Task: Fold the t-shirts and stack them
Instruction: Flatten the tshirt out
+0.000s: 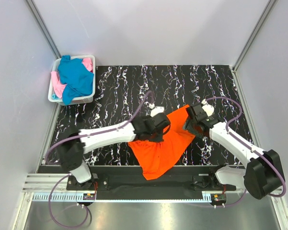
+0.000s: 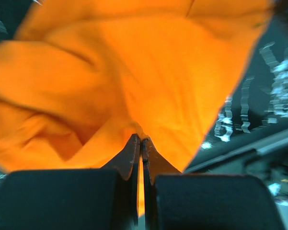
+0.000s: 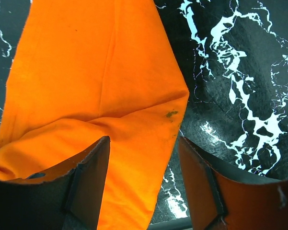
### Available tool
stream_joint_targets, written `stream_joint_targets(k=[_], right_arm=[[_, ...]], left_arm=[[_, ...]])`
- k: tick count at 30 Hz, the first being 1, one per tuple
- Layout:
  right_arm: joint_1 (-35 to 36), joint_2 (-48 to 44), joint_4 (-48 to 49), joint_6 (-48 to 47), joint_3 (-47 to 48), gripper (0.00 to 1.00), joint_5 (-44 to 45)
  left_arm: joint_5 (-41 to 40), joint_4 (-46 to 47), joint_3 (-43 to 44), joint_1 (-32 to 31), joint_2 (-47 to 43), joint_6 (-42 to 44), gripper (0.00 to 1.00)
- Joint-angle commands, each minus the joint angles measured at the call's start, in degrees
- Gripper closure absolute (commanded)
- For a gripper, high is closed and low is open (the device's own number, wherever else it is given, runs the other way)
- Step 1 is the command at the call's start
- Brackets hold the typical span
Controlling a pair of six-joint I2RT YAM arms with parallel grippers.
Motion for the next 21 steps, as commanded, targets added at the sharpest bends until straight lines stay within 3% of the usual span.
stream_joint_targets(k=[1,11,21], right_arm=[[0.4,0.9,0.4,0.9,1.4,0.34,1.2],[0.4,1.3,0.3,0.2,1.9,0.32,2.0],[0.4,1.9,0.2,-0.1,2.1,0.33,0.7]], left_arm=[[-7.9,-3.4,-0.8,-0.2,-10.6,-1.5,1.0],[-27.1,-14.7,0.3,0.2,-29.8,-4.7,1.0],[-39.3,-18.8,8.0,1.2,-36.0,0.9,1.0]])
